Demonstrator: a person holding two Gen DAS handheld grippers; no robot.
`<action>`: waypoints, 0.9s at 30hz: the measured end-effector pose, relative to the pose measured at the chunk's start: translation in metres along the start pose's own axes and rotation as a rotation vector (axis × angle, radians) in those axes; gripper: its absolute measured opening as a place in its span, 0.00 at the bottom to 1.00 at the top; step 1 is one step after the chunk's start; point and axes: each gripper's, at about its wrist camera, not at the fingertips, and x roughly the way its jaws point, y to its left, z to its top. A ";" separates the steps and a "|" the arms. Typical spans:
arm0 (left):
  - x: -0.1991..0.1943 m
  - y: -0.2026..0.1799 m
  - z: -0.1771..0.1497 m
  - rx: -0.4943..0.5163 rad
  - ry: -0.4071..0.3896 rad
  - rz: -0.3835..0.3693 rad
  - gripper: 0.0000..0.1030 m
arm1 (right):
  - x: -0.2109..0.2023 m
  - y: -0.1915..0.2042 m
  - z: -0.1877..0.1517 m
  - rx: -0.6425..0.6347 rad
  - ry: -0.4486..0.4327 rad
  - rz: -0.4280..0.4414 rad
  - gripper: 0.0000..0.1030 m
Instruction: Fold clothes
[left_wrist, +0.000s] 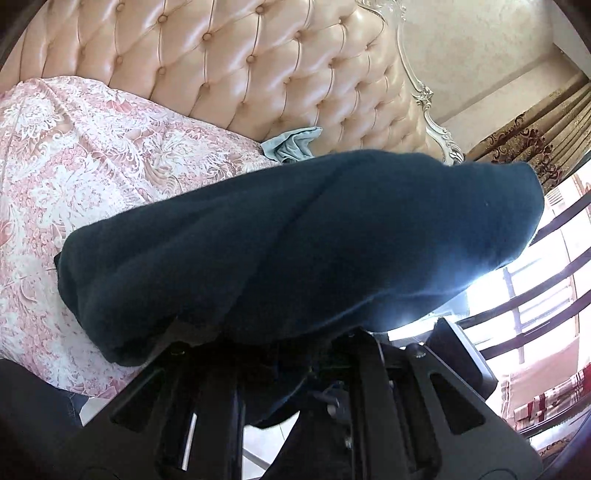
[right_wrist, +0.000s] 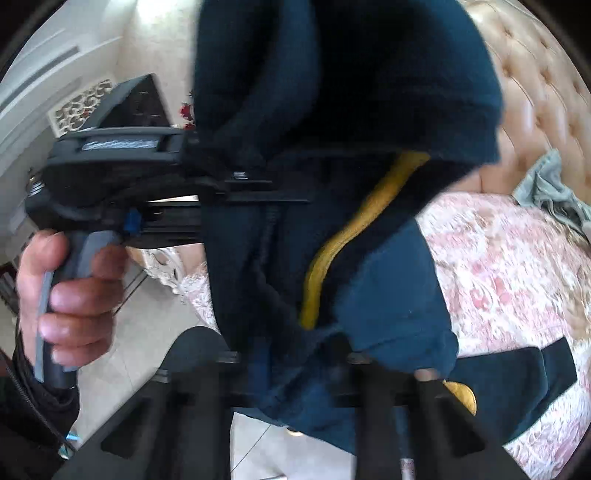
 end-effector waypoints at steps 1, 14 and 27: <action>0.000 0.000 -0.001 0.006 0.005 -0.003 0.13 | 0.000 -0.002 -0.001 0.007 0.005 -0.004 0.16; -0.060 0.027 -0.017 0.120 0.011 0.067 0.13 | -0.054 -0.088 0.040 0.203 -0.129 -0.411 0.14; -0.155 -0.012 -0.017 0.300 -0.267 -0.075 0.13 | -0.062 0.102 0.301 -0.278 -0.449 -0.176 0.14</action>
